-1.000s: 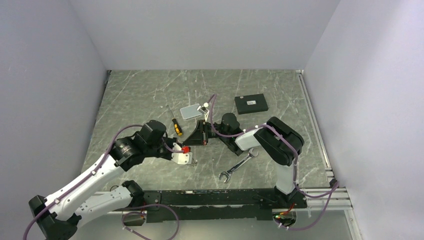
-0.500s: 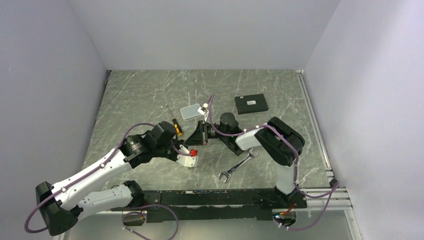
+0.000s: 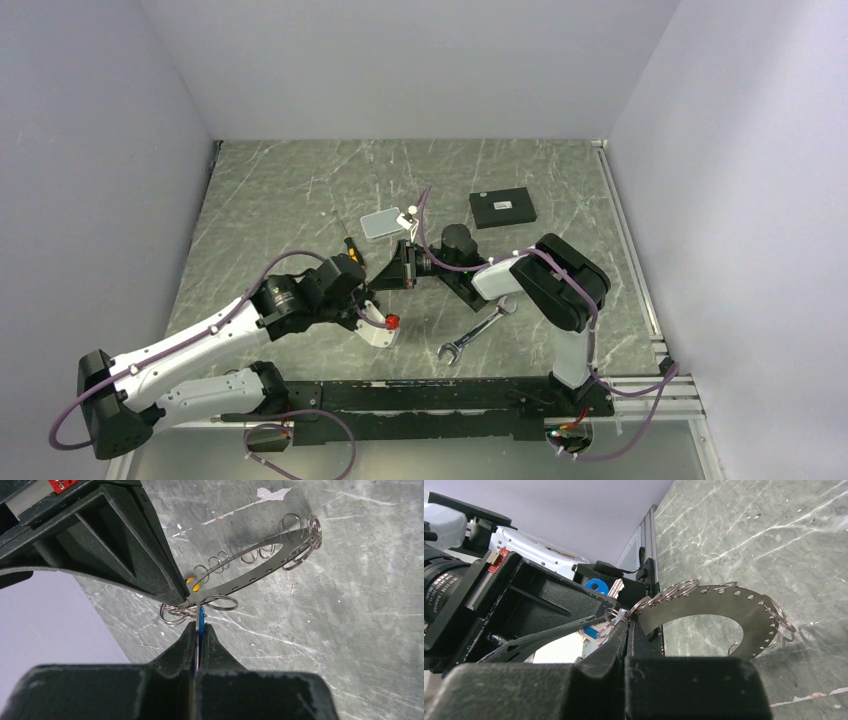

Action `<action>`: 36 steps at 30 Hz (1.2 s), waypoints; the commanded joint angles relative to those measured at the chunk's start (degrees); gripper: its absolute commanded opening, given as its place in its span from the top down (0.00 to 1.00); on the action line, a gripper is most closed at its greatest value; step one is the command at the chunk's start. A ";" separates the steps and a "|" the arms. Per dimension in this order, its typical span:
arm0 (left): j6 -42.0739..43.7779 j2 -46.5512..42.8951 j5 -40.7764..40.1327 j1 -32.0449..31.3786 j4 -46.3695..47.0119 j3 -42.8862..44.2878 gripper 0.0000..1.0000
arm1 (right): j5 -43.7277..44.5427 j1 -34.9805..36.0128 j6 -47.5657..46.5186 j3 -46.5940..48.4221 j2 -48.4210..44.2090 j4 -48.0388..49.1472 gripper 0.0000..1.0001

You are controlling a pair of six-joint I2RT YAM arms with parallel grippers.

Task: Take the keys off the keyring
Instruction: Remove the key from the keyring.

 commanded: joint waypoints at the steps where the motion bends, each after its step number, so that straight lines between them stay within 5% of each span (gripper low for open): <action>1: 1.18 -0.91 1.00 -1.38 0.46 -1.19 1.00 | 4.87 -1.61 -0.30 0.08 -2.71 3.02 1.00; 8: 0.25 -1.40 -2.34 -1.38 2.84 -2.05 1.00 | 5.57 -1.51 -2.09 0.06 -3.57 0.81 1.00; 20: -3.83 2.95 1.51 -2.08 -2.59 8.78 1.00 | 8.33 -0.80 -9.63 1.93 -4.73 -11.23 1.00; 36: -4.47 4.58 -3.09 -1.82 -4.60 8.08 1.00 | 8.09 -1.31 -7.61 1.55 -5.45 -9.59 1.00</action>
